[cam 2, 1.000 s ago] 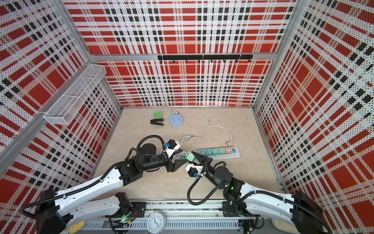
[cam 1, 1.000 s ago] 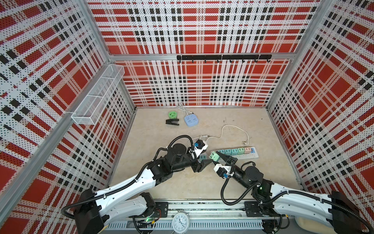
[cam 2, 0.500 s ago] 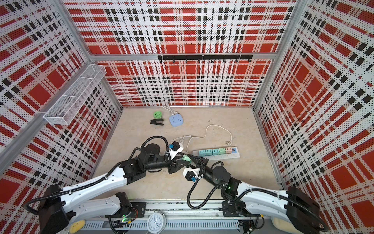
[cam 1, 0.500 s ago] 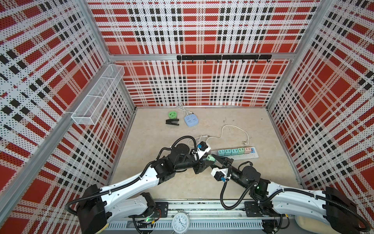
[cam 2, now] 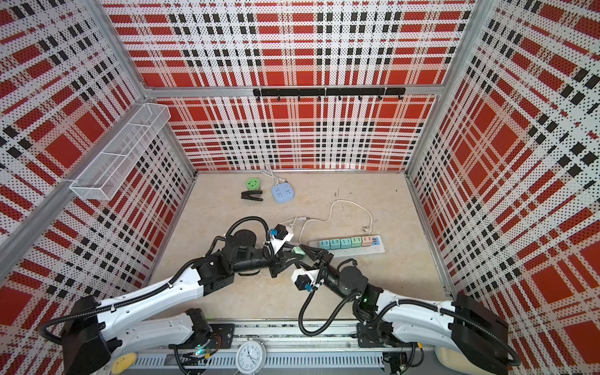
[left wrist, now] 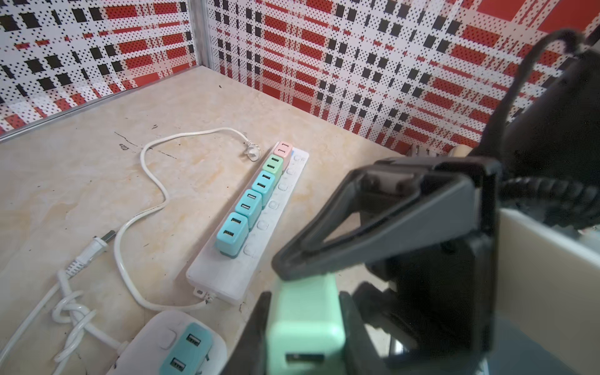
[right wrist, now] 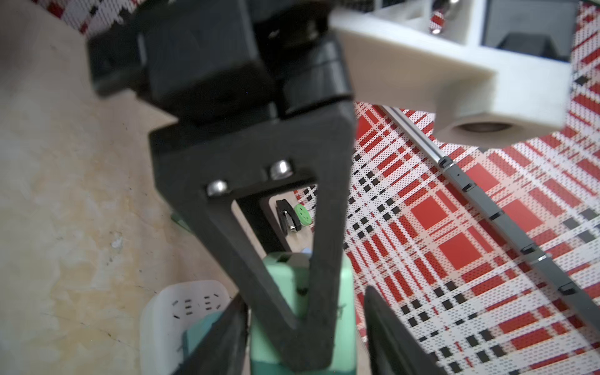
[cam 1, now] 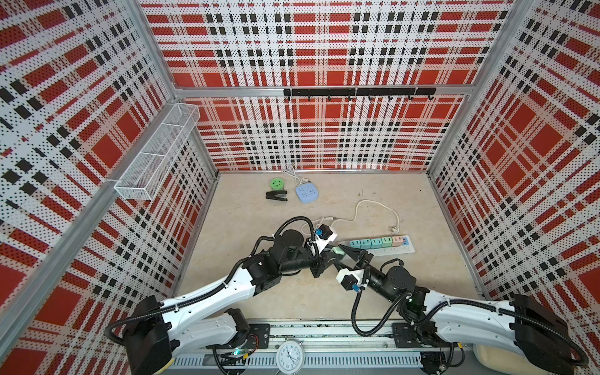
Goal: Insert the plug
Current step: 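Carry the mint-green charger with the left gripper over the white cube while the right withdraws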
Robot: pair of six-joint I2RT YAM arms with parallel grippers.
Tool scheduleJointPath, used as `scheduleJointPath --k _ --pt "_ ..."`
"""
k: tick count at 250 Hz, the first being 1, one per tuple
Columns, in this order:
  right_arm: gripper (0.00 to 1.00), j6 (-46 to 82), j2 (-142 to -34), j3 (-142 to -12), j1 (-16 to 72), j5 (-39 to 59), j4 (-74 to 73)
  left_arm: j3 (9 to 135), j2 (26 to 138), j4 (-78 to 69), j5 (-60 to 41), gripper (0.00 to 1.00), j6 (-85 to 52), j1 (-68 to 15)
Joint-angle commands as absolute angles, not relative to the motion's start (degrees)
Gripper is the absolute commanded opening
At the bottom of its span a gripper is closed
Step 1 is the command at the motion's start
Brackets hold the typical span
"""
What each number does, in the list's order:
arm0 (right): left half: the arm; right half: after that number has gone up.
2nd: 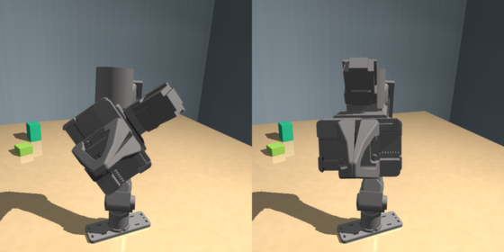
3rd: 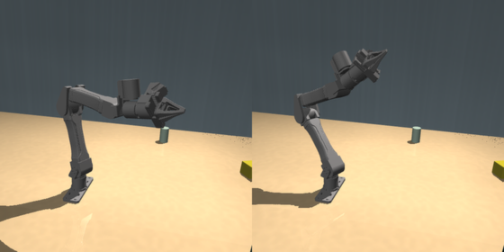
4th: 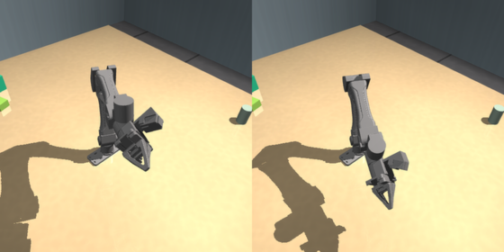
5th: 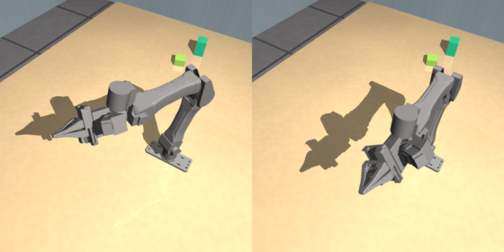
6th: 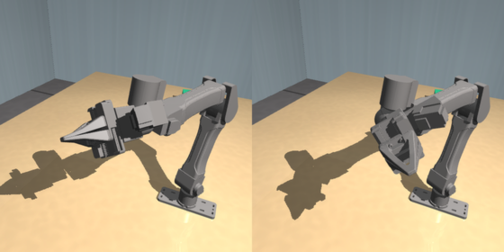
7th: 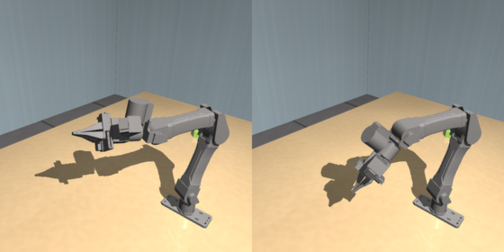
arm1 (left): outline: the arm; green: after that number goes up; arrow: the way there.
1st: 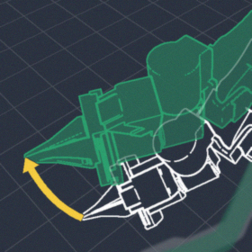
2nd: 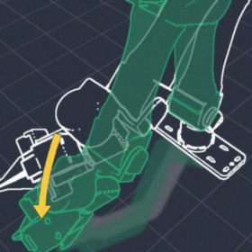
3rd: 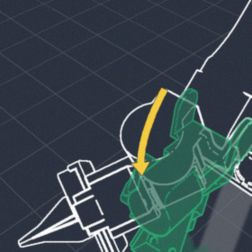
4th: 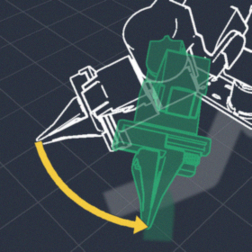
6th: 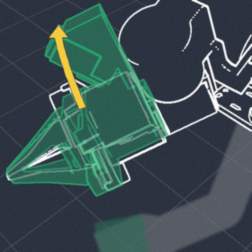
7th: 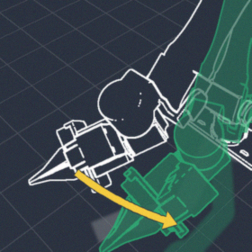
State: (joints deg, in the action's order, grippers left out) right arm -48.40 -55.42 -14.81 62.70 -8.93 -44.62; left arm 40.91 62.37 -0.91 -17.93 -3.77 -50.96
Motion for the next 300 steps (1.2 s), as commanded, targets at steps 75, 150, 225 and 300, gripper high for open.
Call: scheduleJointPath --k 75,150,225,300 --pt "1.0 -11.34 -36.87 -18.14 64.25 -22.34 -38.04 44.06 62.34 2.31 -5.6 0.0 -12.89 -39.01" --pt "1.0 33.48 -32.33 -22.59 64.25 -16.16 -29.03 70.02 70.43 36.17 -8.8 0.0 8.43 -37.46" --pt "1.0 43.61 -29.9 -27.0 64.39 -11.24 -18.61 68.77 73.3 42.93 -0.64 0.0 35.37 -38.2" --pt "1.0 42.06 -28.42 -25.14 64.34 -13.67 -20.37 70.49 82.79 43.83 1.72 0.0 40.89 -38.92"
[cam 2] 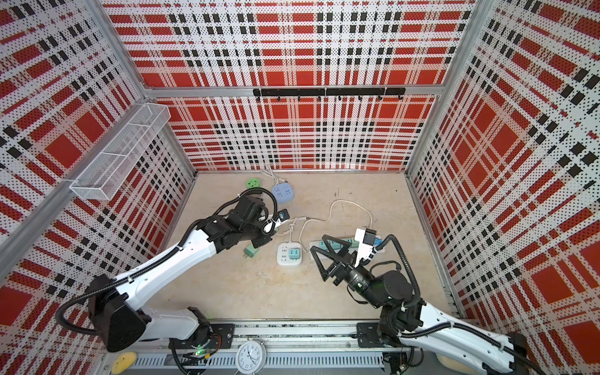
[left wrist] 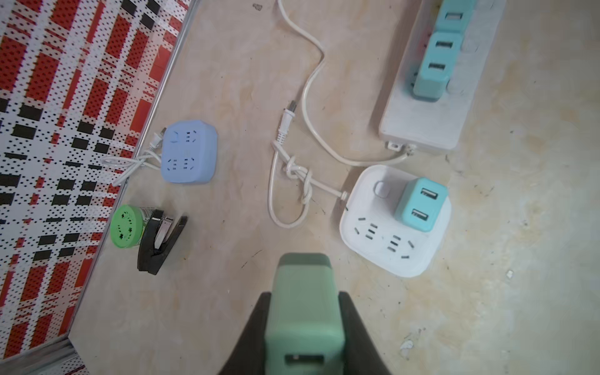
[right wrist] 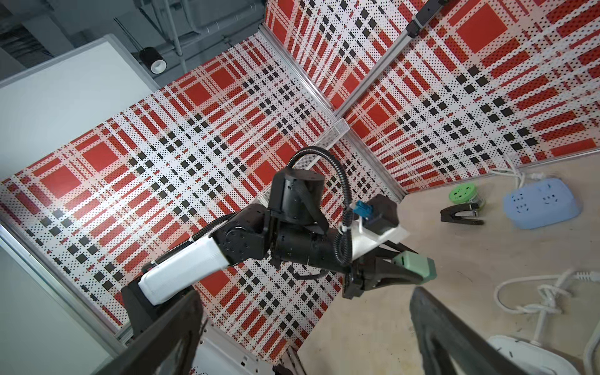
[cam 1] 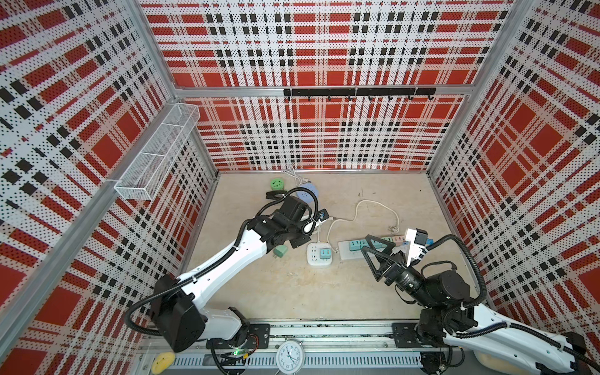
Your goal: Insert the plug
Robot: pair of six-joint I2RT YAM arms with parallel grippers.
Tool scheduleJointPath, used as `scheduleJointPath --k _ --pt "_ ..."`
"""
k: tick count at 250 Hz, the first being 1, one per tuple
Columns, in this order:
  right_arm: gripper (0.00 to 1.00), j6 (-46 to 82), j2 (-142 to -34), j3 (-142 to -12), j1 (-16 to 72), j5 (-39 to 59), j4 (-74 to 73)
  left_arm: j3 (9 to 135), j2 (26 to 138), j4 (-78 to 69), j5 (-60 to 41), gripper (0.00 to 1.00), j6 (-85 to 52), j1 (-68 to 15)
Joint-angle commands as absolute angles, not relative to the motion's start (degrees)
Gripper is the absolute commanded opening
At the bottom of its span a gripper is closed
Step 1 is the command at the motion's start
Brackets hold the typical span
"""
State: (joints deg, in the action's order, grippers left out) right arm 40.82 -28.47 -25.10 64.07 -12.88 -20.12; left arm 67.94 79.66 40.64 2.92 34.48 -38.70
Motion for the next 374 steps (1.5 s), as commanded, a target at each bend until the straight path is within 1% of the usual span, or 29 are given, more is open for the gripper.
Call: scheduleJointPath --k 1,17,41,84,105,120,148,184,231,271,302,328,374 --pt "1.0 42.04 -28.41 -25.18 64.34 -13.73 -20.29 70.49 82.92 43.85 1.79 0.0 40.93 -38.93" --pt "1.0 41.99 -28.23 -25.22 64.36 -14.22 -19.71 70.15 83.69 43.86 1.49 0.0 42.59 -38.74" --pt "1.0 41.67 -28.13 -25.27 64.35 -14.33 -19.51 68.7 83.23 43.25 -1.58 0.0 44.59 -37.62" --pt "1.0 38.31 -29.02 -25.55 64.42 -14.93 -19.84 65.53 81.64 42.76 -4.38 0.0 48.52 -37.14" --pt "1.0 33.56 -30.0 -27.03 64.42 -12.75 -19.12 64.3 82.05 42.45 -4.26 0.0 50.04 -37.76" --pt "1.0 29.12 -29.82 -28.88 64.34 -12.3 -14.8 64.18 82.76 42.55 -3.75 0.0 50.44 -38.11" --pt "1.0 23.75 -29.54 -30.43 63.03 -17.24 -8.79 64.0 83.72 42.5 -4.5 0.0 51.07 -38.24" --pt "1.0 24.42 -31.49 -30.53 54.27 -18.08 -4.77 64.17 85.29 42.54 -5.5 0.0 51.75 -38.8" --pt "1.0 23.5 -38.05 -29.95 38.59 -11.75 -3.07 64.2 86.96 42.72 -5.05 0.0 52.21 -40.4" --pt "1.0 18.27 -44.98 -26.73 28.65 -12.86 -6.21 64.07 87.49 42.82 -5.04 0.0 52.43 -40.49" --pt "1.0 18.31 -50.71 -22.5 21.22 -10.86 -14.15 64.07 88.22 42.81 -4.98 0.0 52.69 -40.81" --pt "1.0 18.93 -55.7 -20.39 17.61 -6.52 -20.41 63.99 88.88 42.9 -4.89 0.0 52.87 -40.95" --pt "1.0 15.93 -63.43 -18.14 17.29 -9.63 -28.97 63.98 89.99 43.08 -4.92 0.0 53.4 -41.4"
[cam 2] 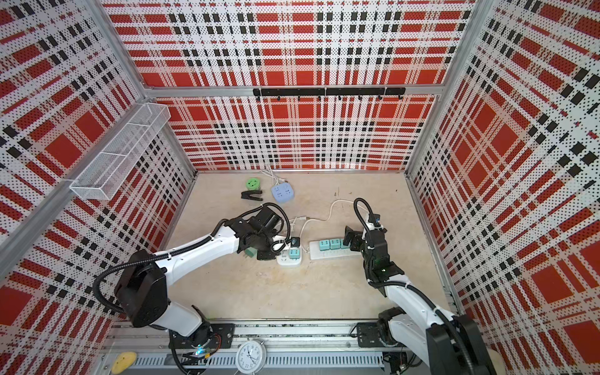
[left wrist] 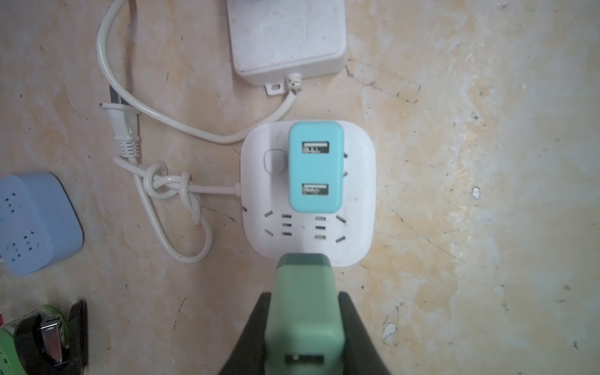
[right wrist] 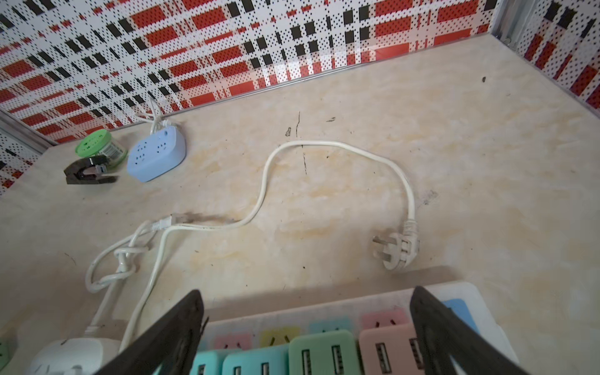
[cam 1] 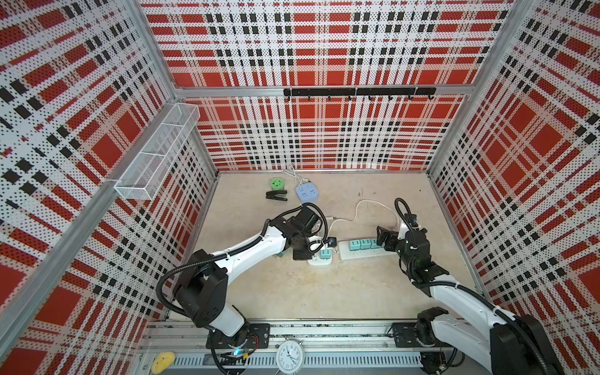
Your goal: Insert the plug
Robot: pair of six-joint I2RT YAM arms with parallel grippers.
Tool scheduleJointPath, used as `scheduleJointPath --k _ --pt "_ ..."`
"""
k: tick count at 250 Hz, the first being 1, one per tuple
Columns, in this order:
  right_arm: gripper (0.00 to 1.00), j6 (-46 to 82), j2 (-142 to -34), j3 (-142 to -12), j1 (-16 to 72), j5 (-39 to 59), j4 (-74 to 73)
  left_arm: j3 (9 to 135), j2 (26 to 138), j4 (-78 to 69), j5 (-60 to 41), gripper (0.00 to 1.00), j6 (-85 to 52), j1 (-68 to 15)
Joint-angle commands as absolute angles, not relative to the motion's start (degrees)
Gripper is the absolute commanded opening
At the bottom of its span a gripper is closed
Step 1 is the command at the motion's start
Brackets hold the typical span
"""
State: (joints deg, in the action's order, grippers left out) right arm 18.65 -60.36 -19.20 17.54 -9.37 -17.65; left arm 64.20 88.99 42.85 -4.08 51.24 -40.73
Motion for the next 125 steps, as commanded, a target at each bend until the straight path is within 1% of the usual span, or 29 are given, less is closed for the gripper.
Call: scheduleJointPath --k 1,16,35,125 --pt "1.0 15.83 -63.53 -18.17 17.3 -9.74 -29.08 63.98 90.08 43.07 -4.88 0.0 53.37 -41.44" --pt "1.0 15.95 -65.08 -18.13 17.21 -9.96 -30.29 63.99 90.6 43.15 -4.66 0.0 53.44 -41.53" --pt "1.0 15.16 -65.3 -18.62 17.19 -7.78 -30.06 64.14 91.16 43.4 -4.58 0.0 53.53 -41.82" --pt "1.0 14.89 -61.98 -16.44 17.22 -7.65 -31.09 64.82 93.12 44.2 -4.55 0.0 53.7 -42.01"
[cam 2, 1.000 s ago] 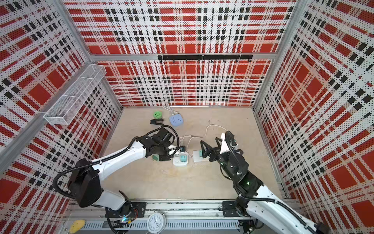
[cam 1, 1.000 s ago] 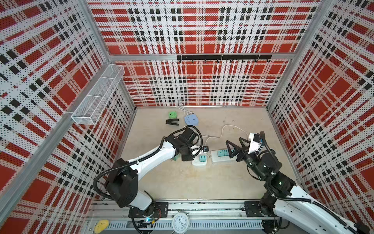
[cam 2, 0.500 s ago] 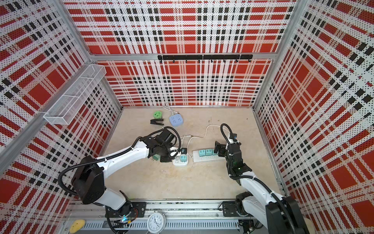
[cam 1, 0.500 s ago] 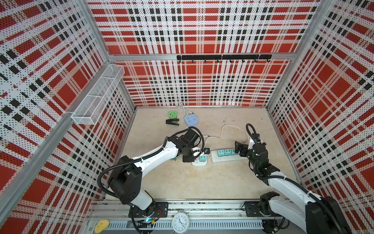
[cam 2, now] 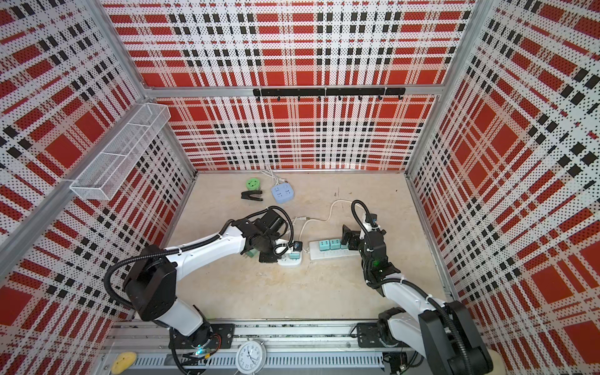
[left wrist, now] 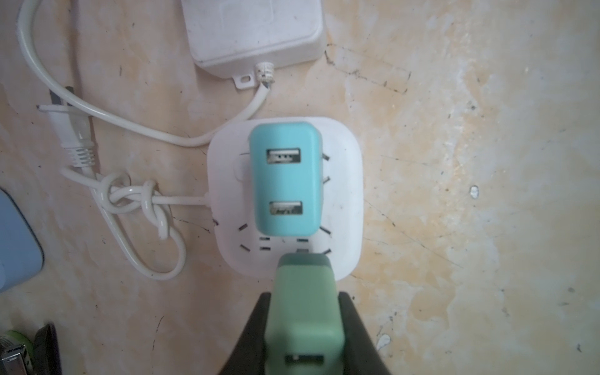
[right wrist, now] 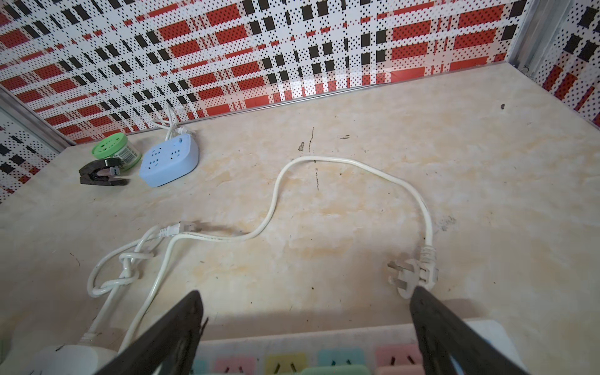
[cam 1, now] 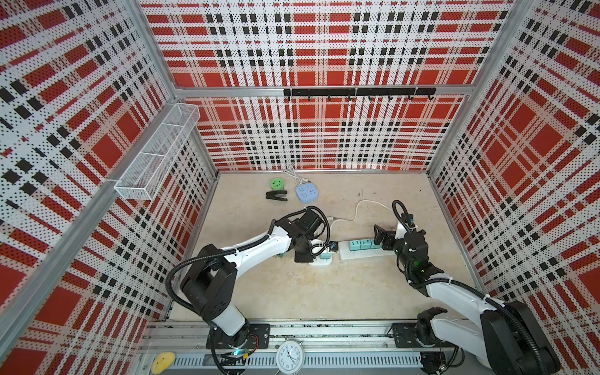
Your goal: Insert the plug
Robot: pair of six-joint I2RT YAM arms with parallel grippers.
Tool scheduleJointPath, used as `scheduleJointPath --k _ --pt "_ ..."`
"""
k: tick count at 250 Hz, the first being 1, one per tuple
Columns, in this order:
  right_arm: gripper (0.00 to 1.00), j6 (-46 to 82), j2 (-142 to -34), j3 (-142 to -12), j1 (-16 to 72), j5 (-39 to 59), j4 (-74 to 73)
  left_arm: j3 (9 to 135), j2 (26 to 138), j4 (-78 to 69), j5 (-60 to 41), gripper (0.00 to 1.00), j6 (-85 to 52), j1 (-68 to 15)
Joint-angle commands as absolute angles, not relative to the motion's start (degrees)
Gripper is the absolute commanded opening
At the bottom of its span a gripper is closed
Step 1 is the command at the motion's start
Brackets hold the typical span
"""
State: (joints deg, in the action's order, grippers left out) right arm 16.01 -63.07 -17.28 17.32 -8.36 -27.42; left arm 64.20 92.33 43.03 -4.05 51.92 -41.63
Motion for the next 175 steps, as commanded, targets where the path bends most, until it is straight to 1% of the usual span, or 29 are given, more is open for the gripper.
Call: scheduleJointPath --k 1,75,138,175 --pt "1.0 14.92 -61.97 -16.44 17.18 -7.6 -31.06 64.8 93.1 44.21 -4.56 0.0 53.75 -42.06" --pt "1.0 14.8 -62.67 -16.83 17.18 -6.96 -31.1 66.19 93.65 42.77 -3.58 0.0 52.4 -41.88" --pt "1.0 14.81 -63.32 -17.19 17.21 -6.77 -30.85 64.74 93.25 39.43 -9.4 0.0 52.39 -40.45" --pt "1.0 14.74 -63.81 -17.54 17.22 -6.59 -30.66 63.81 93.32 38.15 -9.86 0.0 52.62 -39.92"
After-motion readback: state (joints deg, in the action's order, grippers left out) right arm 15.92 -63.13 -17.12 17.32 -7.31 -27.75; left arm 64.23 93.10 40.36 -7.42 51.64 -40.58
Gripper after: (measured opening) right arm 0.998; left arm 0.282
